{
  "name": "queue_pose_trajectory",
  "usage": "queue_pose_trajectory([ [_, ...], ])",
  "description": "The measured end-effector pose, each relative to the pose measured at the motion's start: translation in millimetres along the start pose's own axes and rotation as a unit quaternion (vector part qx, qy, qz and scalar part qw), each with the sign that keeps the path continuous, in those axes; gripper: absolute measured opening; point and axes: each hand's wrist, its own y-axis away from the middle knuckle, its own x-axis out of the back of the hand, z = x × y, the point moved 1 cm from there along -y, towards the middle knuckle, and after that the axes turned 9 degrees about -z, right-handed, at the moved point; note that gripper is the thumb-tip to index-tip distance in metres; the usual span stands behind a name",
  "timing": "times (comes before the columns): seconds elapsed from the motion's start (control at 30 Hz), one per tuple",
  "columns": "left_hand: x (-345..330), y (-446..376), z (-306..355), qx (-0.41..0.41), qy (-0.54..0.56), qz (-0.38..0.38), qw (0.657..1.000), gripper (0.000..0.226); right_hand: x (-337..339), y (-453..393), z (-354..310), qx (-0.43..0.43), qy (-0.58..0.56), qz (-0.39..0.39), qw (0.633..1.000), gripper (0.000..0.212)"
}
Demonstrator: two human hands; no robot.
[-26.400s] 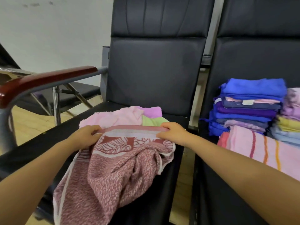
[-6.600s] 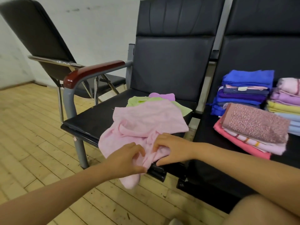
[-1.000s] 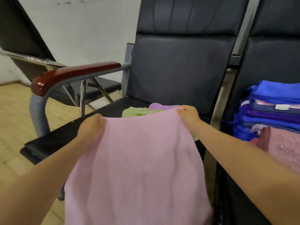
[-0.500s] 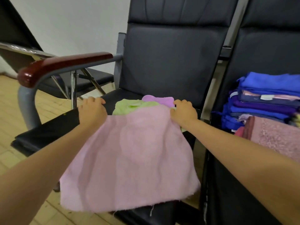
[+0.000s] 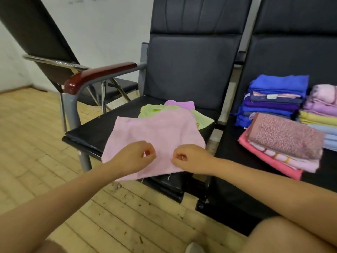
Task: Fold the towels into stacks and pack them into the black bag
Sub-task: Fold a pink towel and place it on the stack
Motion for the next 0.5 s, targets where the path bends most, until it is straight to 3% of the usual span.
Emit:
queue_pose_trajectory([
  [0.1,-16,22,-16,-0.007,-0.038,-0.067,0.997,0.003,0,9,1,0.072,0.033,-0.034,0.996,0.018],
  [0.17,-24,27,-25,0.0,-0.031,-0.069,0.997,0.011,1,9,4,0.09,0.056,-0.034,0.994,0.02],
  [0.37,-42,15,-20,-0.027,-0.087,0.053,0.994,0.029,-10,0,-13,0.064,-0.004,0.081,0.995,0.013],
  [0.5,-45,0,-20,-0.041,-0.128,0.093,0.987,0.038,-21,-3,-16,0.068,0.054,0.066,0.994,0.023],
])
